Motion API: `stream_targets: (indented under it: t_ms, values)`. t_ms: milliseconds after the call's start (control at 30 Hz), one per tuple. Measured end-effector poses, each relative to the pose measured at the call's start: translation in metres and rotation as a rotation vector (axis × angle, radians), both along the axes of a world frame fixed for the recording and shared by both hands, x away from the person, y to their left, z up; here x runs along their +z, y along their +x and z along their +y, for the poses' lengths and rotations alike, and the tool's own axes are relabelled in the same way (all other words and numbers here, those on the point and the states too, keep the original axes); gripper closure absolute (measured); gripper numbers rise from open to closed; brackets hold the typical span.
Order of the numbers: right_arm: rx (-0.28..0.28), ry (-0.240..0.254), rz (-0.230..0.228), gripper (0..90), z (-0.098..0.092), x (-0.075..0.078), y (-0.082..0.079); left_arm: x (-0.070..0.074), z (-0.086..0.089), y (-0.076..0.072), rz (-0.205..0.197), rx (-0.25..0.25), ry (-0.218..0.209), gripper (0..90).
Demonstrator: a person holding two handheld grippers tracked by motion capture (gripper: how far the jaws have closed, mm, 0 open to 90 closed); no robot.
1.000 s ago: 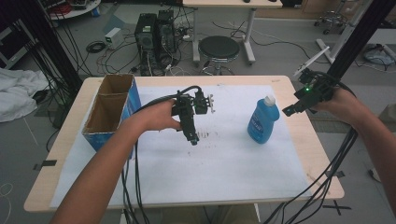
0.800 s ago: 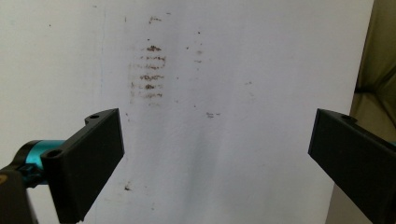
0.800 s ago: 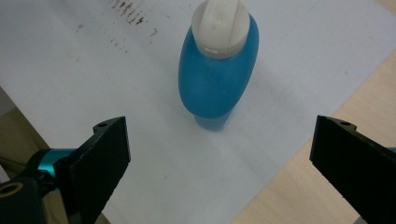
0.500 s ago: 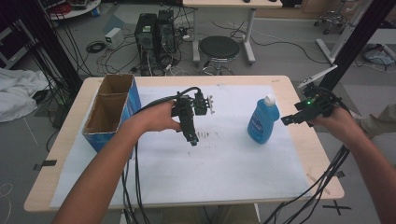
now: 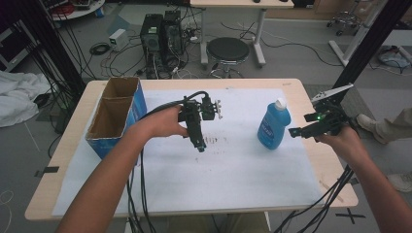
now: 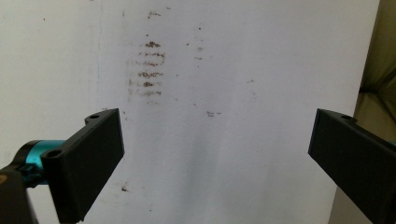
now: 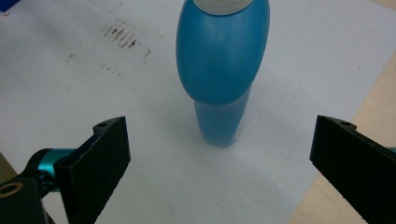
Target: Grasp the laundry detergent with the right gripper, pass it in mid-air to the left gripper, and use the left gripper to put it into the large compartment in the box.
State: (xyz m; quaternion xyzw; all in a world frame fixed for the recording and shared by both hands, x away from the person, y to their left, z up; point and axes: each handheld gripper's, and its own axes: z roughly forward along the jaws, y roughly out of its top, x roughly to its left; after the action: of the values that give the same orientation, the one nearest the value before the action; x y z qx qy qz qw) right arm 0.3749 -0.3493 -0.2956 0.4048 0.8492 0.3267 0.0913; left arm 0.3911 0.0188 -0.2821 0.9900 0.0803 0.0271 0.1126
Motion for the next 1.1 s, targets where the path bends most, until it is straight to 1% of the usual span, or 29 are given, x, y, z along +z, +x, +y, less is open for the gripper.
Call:
stream_targets:
  t_ms: [200, 367, 400, 467, 567, 700, 767, 967, 1100]
  values:
    - [-0.019, 0.026, -0.034, 4.0, 0.001, -0.011, -0.006, -0.002, 0.001, 0.000, 0.003, 0.003, -0.001, 3.4]
    - [-0.051, 0.068, -0.071, 4.0, -0.001, -0.019, -0.010, -0.002, 0.000, 0.001, 0.002, 0.000, -0.003, 3.4]
    - [-0.051, 0.068, -0.071, 4.0, -0.001, -0.019, -0.010, -0.002, 0.000, 0.001, 0.002, 0.000, -0.003, 3.4]
    - [-0.069, 0.086, -0.093, 4.0, -0.002, -0.023, -0.012, -0.002, -0.001, 0.001, 0.000, -0.006, 0.000, 3.4]
    - [-0.077, 0.087, -0.109, 4.0, -0.001, -0.027, -0.015, -0.003, -0.001, 0.001, 0.001, -0.003, -0.003, 3.4]
    - [-0.089, 0.110, -0.129, 4.0, 0.000, -0.034, -0.019, -0.003, -0.001, 0.002, 0.001, -0.002, -0.003, 3.4]
    - [-0.098, 0.112, -0.141, 4.0, 0.000, -0.038, -0.021, -0.003, -0.001, 0.002, 0.002, -0.001, -0.003, 3.4]
    - [-0.131, 0.130, -0.170, 4.0, 0.001, -0.050, -0.022, -0.004, -0.002, 0.002, 0.001, -0.003, -0.003, 3.4]
    - [-0.139, 0.130, -0.191, 4.0, 0.004, -0.058, -0.021, -0.004, -0.001, 0.003, 0.003, -0.003, -0.001, 3.4]
